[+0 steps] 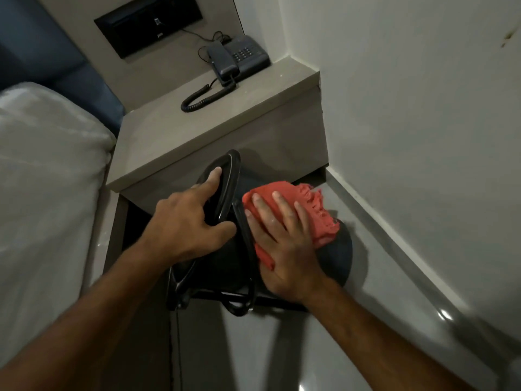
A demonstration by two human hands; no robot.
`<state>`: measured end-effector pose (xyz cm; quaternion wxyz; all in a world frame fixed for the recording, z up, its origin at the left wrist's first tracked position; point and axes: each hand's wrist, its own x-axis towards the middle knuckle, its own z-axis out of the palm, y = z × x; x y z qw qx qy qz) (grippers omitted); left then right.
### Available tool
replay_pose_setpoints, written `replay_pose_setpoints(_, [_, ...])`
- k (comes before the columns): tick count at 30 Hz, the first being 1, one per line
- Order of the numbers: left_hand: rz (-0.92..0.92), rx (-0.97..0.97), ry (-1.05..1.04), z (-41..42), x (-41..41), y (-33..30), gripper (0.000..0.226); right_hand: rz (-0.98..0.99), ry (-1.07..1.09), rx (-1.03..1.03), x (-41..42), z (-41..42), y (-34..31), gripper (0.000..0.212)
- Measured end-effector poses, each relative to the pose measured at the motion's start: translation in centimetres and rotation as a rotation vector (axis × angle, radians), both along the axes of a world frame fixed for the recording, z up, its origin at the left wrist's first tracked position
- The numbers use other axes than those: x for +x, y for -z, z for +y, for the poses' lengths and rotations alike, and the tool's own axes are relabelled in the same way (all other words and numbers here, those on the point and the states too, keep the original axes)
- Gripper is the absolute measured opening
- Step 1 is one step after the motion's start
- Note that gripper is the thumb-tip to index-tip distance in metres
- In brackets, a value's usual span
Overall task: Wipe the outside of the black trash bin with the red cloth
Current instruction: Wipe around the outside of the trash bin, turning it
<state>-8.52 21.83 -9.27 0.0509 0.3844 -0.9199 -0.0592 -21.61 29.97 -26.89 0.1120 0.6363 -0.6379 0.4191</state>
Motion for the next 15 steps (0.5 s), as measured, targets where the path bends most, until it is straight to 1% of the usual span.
replay_pose_setpoints(1, [-0.008,0.007,0.009,0.0,-0.1,0.0,0.102,0.032,-0.005,-0.014,0.5,0.7,0.9,0.076])
replay_pose_setpoints(3, [-0.008,0.002,0.010,-0.4,-0.1,0.0,0.099,0.174,-0.039,-0.010,1.3,3.8,5.0,0.065])
replay_pose_setpoints(5, [-0.010,0.002,-0.007,-0.7,-0.2,-0.2,0.096,0.332,-0.014,0.060,1.2,7.7,10.0,0.059])
replay_pose_setpoints(6, [-0.012,-0.001,-0.022,-0.8,-0.1,-0.2,0.096,0.327,0.027,0.111,1.0,9.0,11.7,0.058])
replay_pose_setpoints(7, [-0.010,0.001,-0.031,-0.9,0.0,-0.1,0.097,0.250,0.079,0.160,0.7,9.6,12.3,0.058])
replay_pose_setpoints(8, [-0.005,0.010,-0.032,-1.1,0.2,0.1,0.098,0.132,0.131,0.206,0.4,9.3,12.1,0.058])
replay_pose_setpoints(9, [-0.001,0.023,-0.025,-1.3,0.6,0.3,0.099,-0.010,0.201,0.234,0.2,8.1,11.2,0.059])
replay_pose_setpoints(11, [0.016,0.055,-0.014,-1.3,1.5,0.5,0.101,-0.289,0.346,0.252,-1.7,4.6,7.4,0.060])
replay_pose_setpoints(12, [0.027,0.068,-0.016,-1.2,1.9,0.5,0.101,-0.385,0.361,0.270,-3.1,3.0,5.4,0.060])
replay_pose_setpoints(15, [0.051,0.072,-0.021,-1.1,2.2,0.6,0.099,-0.560,0.231,0.417,-7.1,0.5,1.8,0.062])
